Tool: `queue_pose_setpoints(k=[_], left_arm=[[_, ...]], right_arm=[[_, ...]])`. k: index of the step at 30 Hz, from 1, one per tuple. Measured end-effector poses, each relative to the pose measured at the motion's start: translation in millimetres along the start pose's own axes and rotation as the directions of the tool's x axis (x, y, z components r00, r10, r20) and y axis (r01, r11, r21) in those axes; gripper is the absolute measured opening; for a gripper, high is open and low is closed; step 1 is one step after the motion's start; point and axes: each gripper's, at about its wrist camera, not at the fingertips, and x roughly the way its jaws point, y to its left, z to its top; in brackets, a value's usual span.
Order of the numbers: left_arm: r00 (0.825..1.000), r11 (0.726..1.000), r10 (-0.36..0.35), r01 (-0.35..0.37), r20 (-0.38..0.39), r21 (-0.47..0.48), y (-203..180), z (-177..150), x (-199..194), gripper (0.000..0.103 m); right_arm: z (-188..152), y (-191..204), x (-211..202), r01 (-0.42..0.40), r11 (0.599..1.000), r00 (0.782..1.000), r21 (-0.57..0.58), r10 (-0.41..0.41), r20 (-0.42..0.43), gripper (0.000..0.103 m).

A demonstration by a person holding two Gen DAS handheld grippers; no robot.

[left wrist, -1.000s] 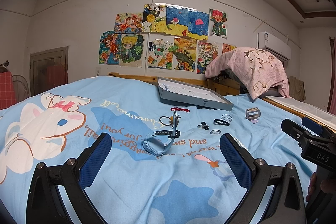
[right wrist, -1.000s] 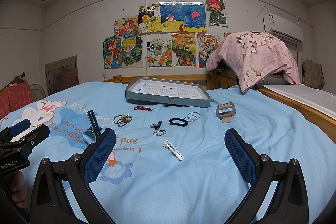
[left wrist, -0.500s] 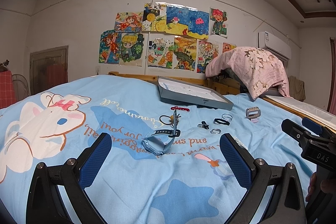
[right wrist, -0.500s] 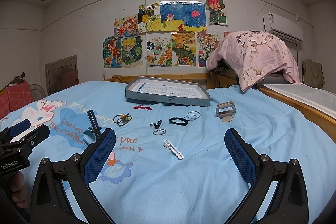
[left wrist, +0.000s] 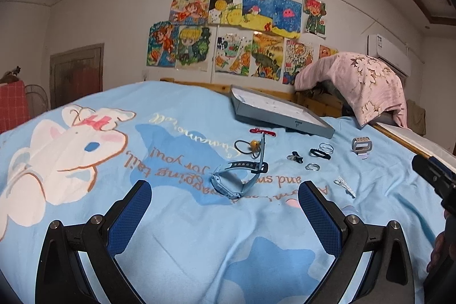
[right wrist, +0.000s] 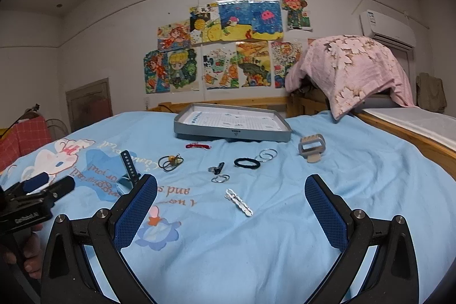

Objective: Organize jewelry
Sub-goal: 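Grasp the light blue watch with the left tool while the right tool grasps the silver link piece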

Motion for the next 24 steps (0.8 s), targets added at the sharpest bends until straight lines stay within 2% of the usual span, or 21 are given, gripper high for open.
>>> queue_pose_setpoints(k=[6,10,16,20,24], left_arm=[[0.999,1.000,-0.021,0.022,-0.043,0.011,-5,15,25,0.103],[1.000,0.998,-0.011,0.012,-0.014,0.069,-15,31,42,0.103],[0.999,0.989,-0.020,0.024,-0.034,0.148,-28,43,74,0.103],[0.997,0.986,-0.021,0.032,-0.069,0.165,-32,40,96,0.103],[0.992,0.989,-0.023,0.040,-0.123,0.140,-32,33,114,0.103]], right_arm=[[17,-6,16,-0.031,0.999,1.000,-0.040,0.031,0.000,0.102],[39,-16,33,-0.029,0.999,0.999,-0.040,0.030,0.027,0.102],[65,-24,70,-0.044,0.999,0.998,-0.022,0.045,0.046,0.102],[66,-24,98,-0.063,0.998,0.998,-0.001,0.063,0.016,0.102],[54,-21,122,-0.064,0.998,0.998,0.011,0.065,-0.023,0.102]])
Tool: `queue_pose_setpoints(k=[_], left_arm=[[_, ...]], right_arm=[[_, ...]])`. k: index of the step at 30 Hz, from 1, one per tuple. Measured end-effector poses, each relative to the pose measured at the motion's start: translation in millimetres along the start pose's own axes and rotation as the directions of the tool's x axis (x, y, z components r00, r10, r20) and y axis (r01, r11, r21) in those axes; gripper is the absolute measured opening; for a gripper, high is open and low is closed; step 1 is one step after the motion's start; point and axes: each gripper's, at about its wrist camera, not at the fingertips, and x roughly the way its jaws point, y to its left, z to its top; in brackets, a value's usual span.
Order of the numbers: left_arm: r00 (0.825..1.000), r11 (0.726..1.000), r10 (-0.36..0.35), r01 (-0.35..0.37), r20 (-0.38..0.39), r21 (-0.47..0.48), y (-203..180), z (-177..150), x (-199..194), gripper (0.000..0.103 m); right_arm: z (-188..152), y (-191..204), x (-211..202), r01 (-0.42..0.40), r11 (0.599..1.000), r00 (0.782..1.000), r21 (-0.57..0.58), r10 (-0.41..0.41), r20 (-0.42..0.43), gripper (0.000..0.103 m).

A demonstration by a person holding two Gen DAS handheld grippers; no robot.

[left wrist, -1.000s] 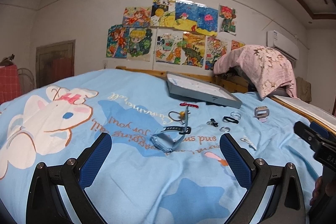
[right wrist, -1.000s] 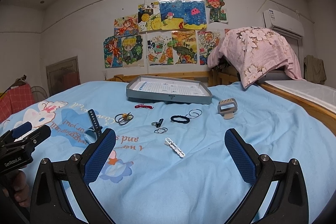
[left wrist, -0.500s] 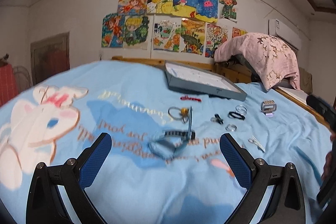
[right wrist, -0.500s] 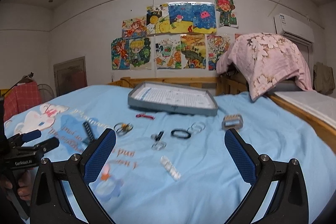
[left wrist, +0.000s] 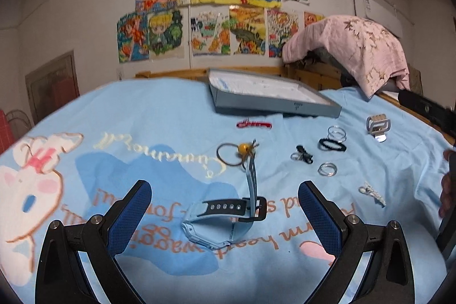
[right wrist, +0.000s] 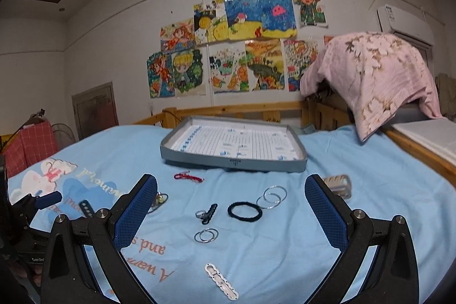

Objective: Organize jewelry
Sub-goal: 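Grasp the light blue watch with the left tool while the right tool grasps the silver link piece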

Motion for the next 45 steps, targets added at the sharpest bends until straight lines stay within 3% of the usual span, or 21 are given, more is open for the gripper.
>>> queue_pose_setpoints(k=[4,9,14,19,25,27,35,42,45], left_arm=[[1.000,1.000,-0.013,0.013,-0.020,-0.019,3,-4,10,0.103],[0.997,0.997,-0.041,0.037,-0.058,-0.068,11,-11,21,0.103],[0.987,0.988,-0.086,0.068,-0.134,-0.138,22,-21,41,0.103],[0.979,0.985,-0.113,0.089,-0.167,-0.146,20,-30,49,0.102],[0.971,0.990,-0.118,0.099,-0.207,-0.103,9,-34,52,0.095],[0.970,0.989,-0.125,0.104,-0.210,-0.108,11,-34,53,0.092],[0.968,0.985,-0.134,0.107,-0.211,-0.136,18,-36,53,0.065],[0.964,0.980,-0.174,0.150,-0.201,-0.131,15,-36,50,0.049],[0.958,0.974,-0.210,0.190,-0.193,-0.120,11,-37,46,0.047]], right_arm=[[-22,-2,16,-0.026,0.999,0.997,0.042,0.029,-0.078,0.102],[-52,-2,33,-0.056,0.997,0.974,0.055,0.067,-0.218,0.101],[-72,-3,44,-0.079,0.994,0.950,0.078,0.098,-0.298,0.079],[-87,-11,51,-0.092,0.987,0.928,0.129,0.132,-0.348,0.073],[-96,-7,58,-0.102,0.985,0.911,0.136,0.148,-0.384,0.056],[-97,-5,60,-0.104,0.986,0.906,0.132,0.149,-0.396,0.056],[-102,-1,58,-0.130,0.979,0.890,0.159,0.186,-0.416,0.050],[-105,1,57,-0.141,0.975,0.884,0.169,0.201,-0.422,0.032],[-105,-2,57,-0.140,0.974,0.886,0.181,0.205,-0.417,0.017]])
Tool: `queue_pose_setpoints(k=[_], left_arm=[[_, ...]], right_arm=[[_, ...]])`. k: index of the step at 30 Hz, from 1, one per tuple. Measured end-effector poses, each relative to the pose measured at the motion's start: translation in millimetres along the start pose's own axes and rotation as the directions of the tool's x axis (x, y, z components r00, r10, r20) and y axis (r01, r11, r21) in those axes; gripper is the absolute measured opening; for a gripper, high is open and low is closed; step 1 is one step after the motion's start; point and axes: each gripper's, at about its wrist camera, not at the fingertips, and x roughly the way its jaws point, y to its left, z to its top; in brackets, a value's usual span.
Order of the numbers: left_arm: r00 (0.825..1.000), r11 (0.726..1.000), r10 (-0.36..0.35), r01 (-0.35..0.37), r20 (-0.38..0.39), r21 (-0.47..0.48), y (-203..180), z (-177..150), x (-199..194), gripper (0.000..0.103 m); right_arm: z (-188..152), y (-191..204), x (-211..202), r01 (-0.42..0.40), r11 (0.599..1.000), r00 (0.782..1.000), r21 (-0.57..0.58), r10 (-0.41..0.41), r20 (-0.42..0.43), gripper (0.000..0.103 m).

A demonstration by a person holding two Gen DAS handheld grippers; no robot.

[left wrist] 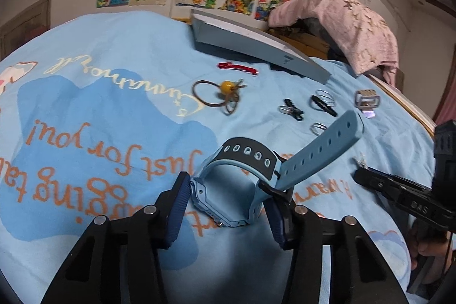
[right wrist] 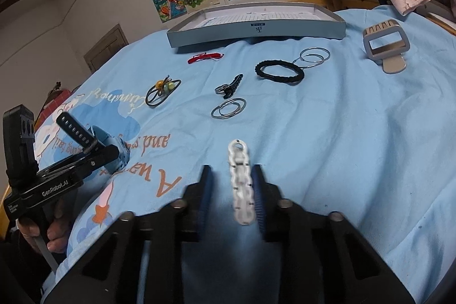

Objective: Organize jewelry
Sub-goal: 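Grasp the light blue watch with the left tool while the right tool grasps the silver link piece, then carry the watch and silver link into the grey tray and open both tools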

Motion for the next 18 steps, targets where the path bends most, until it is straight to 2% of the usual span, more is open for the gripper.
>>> queue_pose_setpoints(k=[4,10,15,18], left_arm=[[0.999,0.998,-0.032,0.032,0.009,0.049,-12,-2,-5,0.046],[1.000,0.992,-0.014,0.012,0.019,0.127,-30,-1,-12,0.046],[0.997,0.993,-0.074,0.074,0.002,0.097,-32,14,-15,0.046],[0.996,0.992,-0.092,0.093,-0.012,0.088,-35,32,-12,0.046]], right_arm=[[0,1,-2,-0.018,1.000,1.000,-0.004,0.018,0.015,0.012],[0,8,-7,-0.050,0.998,0.998,-0.040,0.051,0.040,0.011],[8,6,-14,-0.120,0.992,0.991,-0.031,0.122,0.049,0.011],[28,5,-18,-0.146,0.988,0.988,-0.048,0.148,0.051,0.011]])
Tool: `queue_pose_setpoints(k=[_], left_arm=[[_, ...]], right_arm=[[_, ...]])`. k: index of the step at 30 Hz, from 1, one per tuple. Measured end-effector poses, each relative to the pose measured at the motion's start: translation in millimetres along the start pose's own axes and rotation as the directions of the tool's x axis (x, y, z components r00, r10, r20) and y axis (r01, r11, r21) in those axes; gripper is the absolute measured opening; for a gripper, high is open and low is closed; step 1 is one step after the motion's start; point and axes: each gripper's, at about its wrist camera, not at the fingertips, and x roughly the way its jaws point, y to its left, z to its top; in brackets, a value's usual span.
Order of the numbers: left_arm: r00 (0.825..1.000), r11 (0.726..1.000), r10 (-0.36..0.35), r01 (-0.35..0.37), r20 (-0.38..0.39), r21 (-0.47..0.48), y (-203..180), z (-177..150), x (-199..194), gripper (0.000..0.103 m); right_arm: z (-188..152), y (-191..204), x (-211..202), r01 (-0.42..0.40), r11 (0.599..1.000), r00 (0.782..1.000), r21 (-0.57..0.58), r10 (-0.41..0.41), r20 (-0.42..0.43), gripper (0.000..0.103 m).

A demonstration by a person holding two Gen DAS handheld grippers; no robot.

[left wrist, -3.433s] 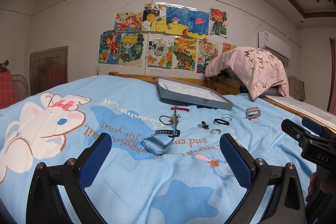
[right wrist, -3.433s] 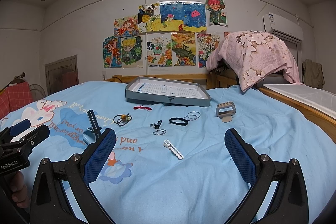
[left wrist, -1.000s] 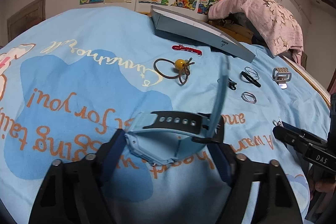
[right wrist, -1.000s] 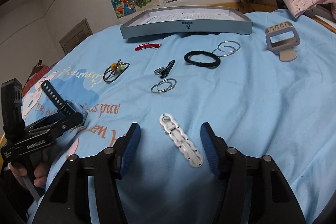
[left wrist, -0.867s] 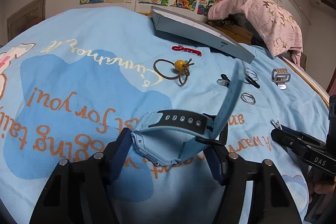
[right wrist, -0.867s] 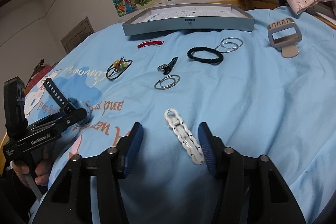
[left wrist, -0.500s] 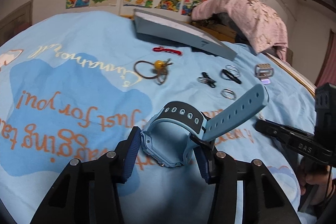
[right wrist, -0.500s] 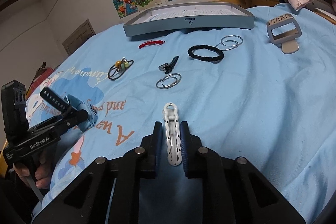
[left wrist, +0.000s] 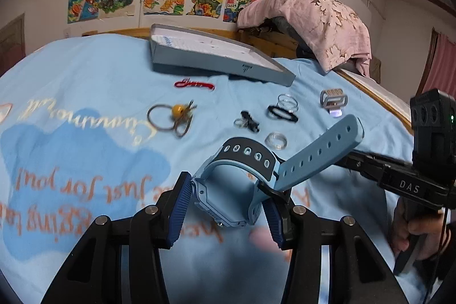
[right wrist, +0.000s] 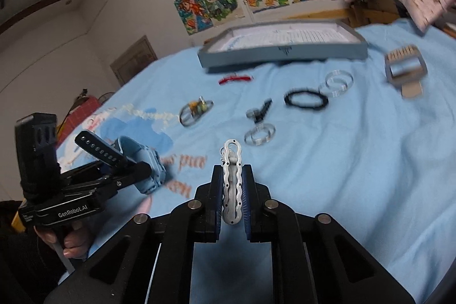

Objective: Organize jewelry
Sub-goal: 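Carry the watch and silver link into the grey tray and open both tools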

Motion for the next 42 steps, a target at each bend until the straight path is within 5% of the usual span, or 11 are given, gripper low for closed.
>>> queue_pose_setpoints(k=[7,14,19,27,30,33,36,38,42], left_arm=[[1.000,1.000,0.009,-0.009,0.004,0.002,-1,84,35,0.046],[0.982,0.982,0.187,-0.187,0.012,0.005,3,169,95,0.046],[0.979,0.979,0.204,-0.204,0.020,-0.017,10,208,137,0.046],[0.963,0.963,0.248,-0.257,-0.102,-0.081,33,203,192,0.049],[0.971,0.967,0.223,-0.232,-0.085,-0.105,36,197,192,0.057],[0.970,0.967,0.233,-0.238,-0.066,-0.086,31,192,187,0.077],[0.969,0.966,0.249,-0.249,-0.013,-0.073,27,187,174,0.084],[0.970,0.967,0.241,-0.240,0.009,-0.090,29,184,164,0.086],[0.973,0.969,0.214,-0.202,0.080,-0.144,31,174,138,0.097]], right_arm=[[83,-2,18,0.031,0.991,0.999,-0.133,-0.032,-0.007,0.011],[165,-25,66,0.086,0.978,0.995,-0.192,-0.074,0.069,0.011],[200,-52,104,0.088,0.991,0.990,-0.102,-0.076,0.118,0.011],[195,-81,167,0.089,0.996,0.995,0.008,-0.089,0.044,0.011],[183,-83,178,0.102,0.995,0.995,0.006,-0.102,0.007,0.011],[182,-88,181,0.126,0.992,0.992,0.008,-0.126,-0.016,0.012],[178,-88,176,0.164,0.986,0.986,0.004,-0.164,-0.026,0.029],[177,-89,165,0.182,0.983,0.983,0.005,-0.182,0.004,0.050],[174,-82,133,0.200,0.980,0.976,0.002,-0.200,0.082,0.053]])
